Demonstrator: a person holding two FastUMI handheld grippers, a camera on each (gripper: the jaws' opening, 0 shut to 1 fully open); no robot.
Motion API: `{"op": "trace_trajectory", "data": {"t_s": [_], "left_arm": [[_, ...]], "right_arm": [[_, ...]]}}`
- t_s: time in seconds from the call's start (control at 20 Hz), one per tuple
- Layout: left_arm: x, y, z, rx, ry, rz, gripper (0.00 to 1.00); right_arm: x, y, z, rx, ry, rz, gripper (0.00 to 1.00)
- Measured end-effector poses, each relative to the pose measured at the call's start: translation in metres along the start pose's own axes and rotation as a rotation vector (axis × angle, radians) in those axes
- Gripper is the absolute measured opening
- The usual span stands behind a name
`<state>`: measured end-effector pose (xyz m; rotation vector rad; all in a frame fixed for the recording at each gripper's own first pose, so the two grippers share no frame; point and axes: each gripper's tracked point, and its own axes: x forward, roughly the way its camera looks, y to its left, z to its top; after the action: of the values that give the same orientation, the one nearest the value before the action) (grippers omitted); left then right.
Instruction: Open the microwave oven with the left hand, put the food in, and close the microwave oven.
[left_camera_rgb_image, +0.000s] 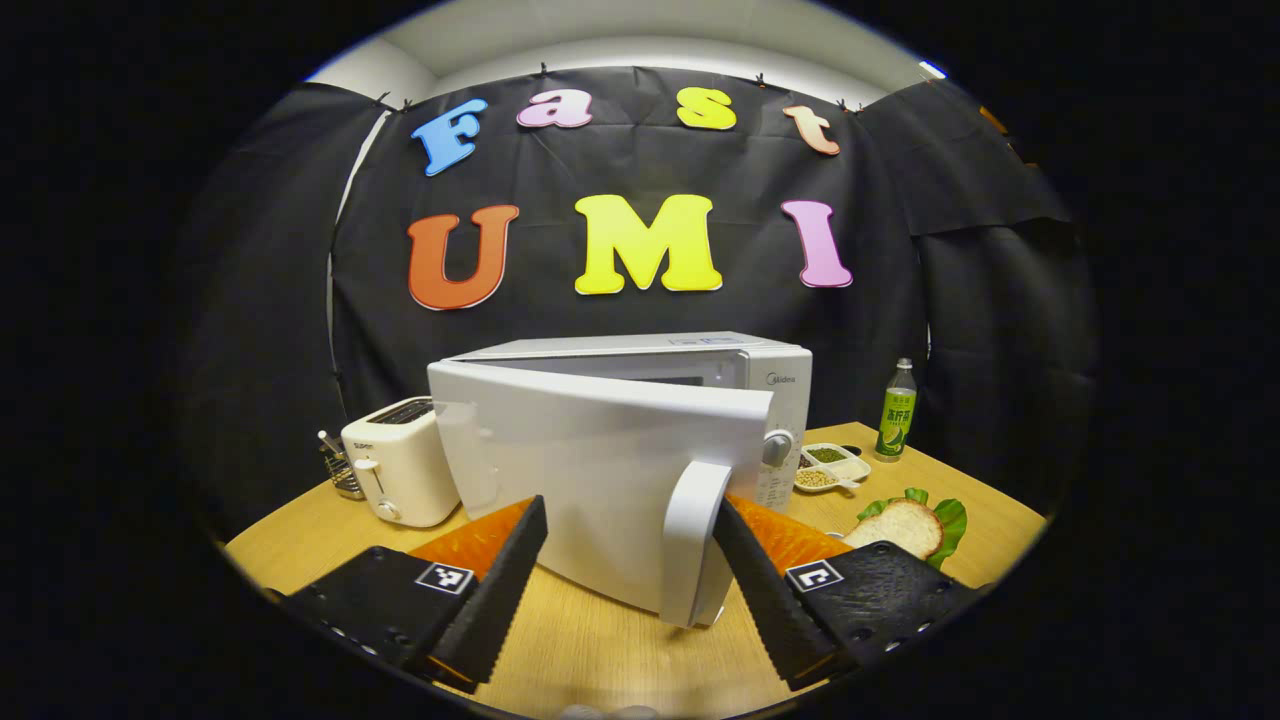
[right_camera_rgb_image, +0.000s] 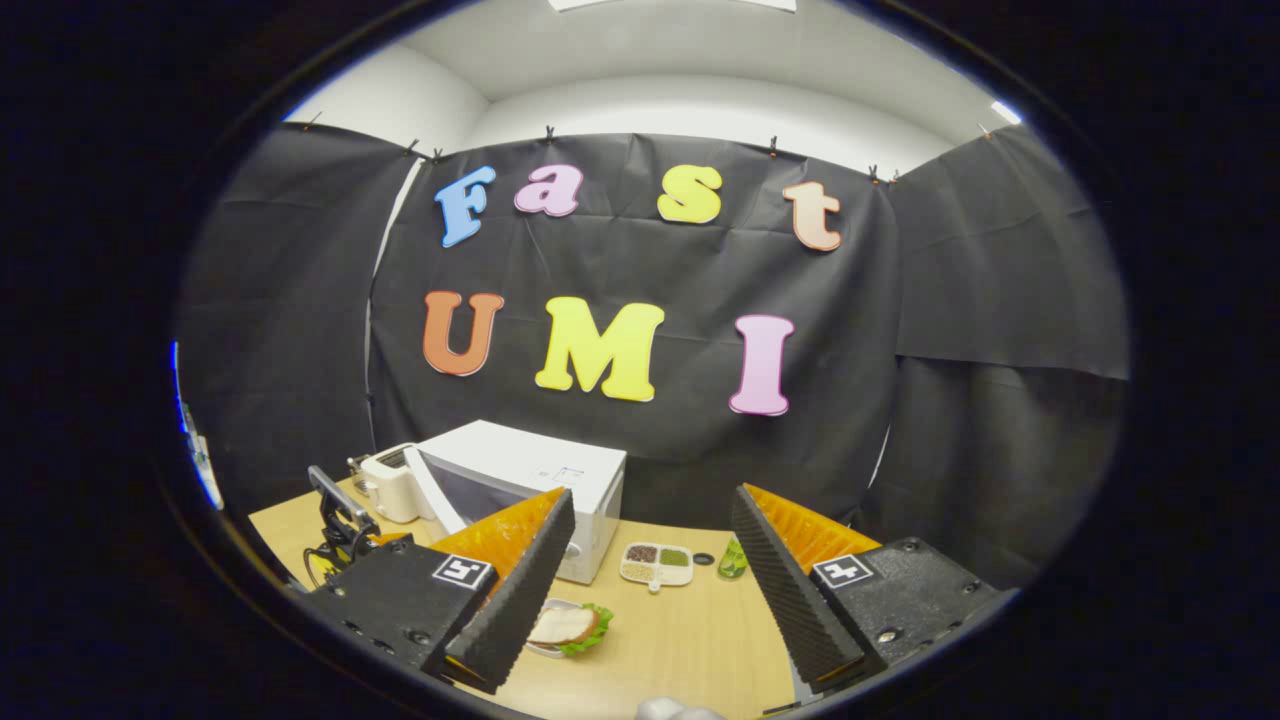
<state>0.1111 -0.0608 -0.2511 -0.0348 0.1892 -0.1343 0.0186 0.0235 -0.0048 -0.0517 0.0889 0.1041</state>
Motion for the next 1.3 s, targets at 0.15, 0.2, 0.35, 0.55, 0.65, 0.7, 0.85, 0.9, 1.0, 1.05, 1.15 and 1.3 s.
{"op": "trace_trajectory", "data": {"t_s": [0.15, 0.2, 0.35, 0.55, 0.65, 0.7, 0.85, 0.9, 1.0, 1.05, 1.15, 1.3], "left_arm": [[-0.014, 0.013, 0.0, 0.022, 0.0, 0.018, 0.98], [-0.02, 0.018, -0.002, 0.026, 0.003, 0.026, 0.98], [-0.039, 0.037, -0.005, 0.031, 0.015, 0.046, 0.98], [-0.068, 0.071, -0.01, 0.049, 0.028, 0.094, 0.98], [-0.083, 0.092, -0.013, 0.052, 0.036, 0.127, 0.98], [-0.09, 0.101, -0.014, 0.054, 0.038, 0.143, 0.97], [-0.11, 0.135, -0.018, 0.059, 0.049, 0.192, 0.97], [-0.116, 0.147, -0.019, 0.06, 0.053, 0.211, 0.96], [-0.126, 0.171, -0.021, 0.06, 0.059, 0.251, 0.96], [-0.131, 0.185, -0.021, 0.061, 0.063, 0.277, 0.96], [-0.142, 0.207, -0.017, 0.053, 0.055, 0.319, 0.97], [-0.156, 0.225, -0.01, 0.052, 0.041, 0.364, 0.97]], "right_arm": [[-0.005, 0.011, 0.0, -0.006, -0.003, 0.017, 1.0], [-0.006, 0.015, -0.001, -0.006, -0.003, 0.023, 0.93], [-0.011, 0.027, -0.001, -0.004, -0.003, 0.043, 1.0], [-0.015, 0.046, -0.004, 0.003, 0.001, 0.073, 1.0], [-0.016, 0.055, -0.008, 0.007, 0.004, 0.088, 1.0], [-0.016, 0.06, -0.01, 0.01, 0.008, 0.096, 1.0], [-0.016, 0.075, -0.013, 0.019, 0.018, 0.119, 1.0], [-0.016, 0.081, -0.013, 0.019, 0.02, 0.126, 1.0], [-0.015, 0.089, -0.015, 0.011, 0.026, 0.141, 0.94], [-0.015, 0.093, -0.016, 0.008, 0.027, 0.148, 0.94], [-0.013, 0.097, -0.017, 0.009, 0.029, 0.154, 1.0], [-0.01, 0.096, -0.022, 0.016, 0.032, 0.151, 0.94]]}}
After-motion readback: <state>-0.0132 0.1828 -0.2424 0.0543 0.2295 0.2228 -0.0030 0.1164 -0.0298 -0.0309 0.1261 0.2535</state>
